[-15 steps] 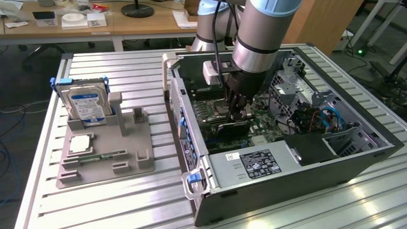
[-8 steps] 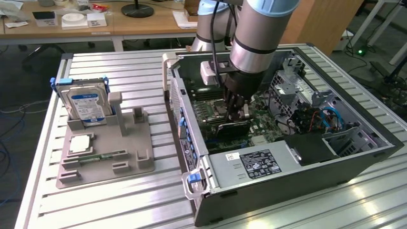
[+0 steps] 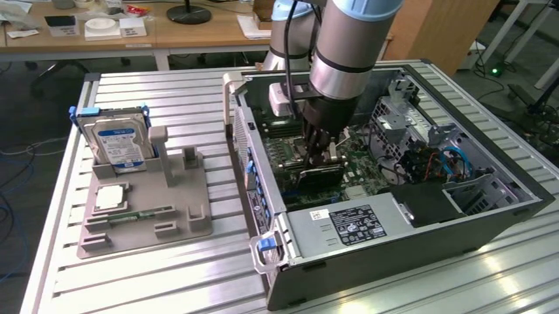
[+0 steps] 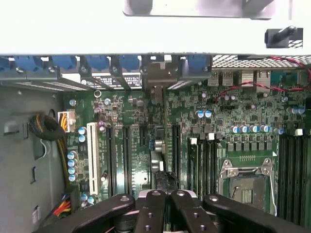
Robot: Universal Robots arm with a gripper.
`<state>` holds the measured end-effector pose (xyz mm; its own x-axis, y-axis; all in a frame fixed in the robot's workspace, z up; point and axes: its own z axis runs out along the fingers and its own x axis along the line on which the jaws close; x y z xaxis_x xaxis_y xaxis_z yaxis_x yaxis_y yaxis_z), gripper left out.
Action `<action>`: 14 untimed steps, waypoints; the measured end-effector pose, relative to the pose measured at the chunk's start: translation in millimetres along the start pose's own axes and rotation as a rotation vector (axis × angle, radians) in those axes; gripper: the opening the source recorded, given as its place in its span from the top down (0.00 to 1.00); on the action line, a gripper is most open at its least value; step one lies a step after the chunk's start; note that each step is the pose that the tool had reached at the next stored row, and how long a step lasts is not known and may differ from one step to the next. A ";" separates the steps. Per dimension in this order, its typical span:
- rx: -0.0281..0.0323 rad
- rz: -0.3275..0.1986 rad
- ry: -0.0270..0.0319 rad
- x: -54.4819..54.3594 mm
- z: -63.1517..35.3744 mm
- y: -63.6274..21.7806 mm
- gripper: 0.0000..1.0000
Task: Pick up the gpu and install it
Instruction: 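Press down on the gpu until it lock into place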
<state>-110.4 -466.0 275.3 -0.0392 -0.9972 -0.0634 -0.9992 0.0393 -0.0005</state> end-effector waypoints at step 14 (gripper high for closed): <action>-0.1655 0.011 0.0052 -0.1 -1.5 -0.3 0.89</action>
<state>-110.1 -466.0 276.8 -0.0493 -0.9971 -0.0574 -0.9856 0.0393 0.1646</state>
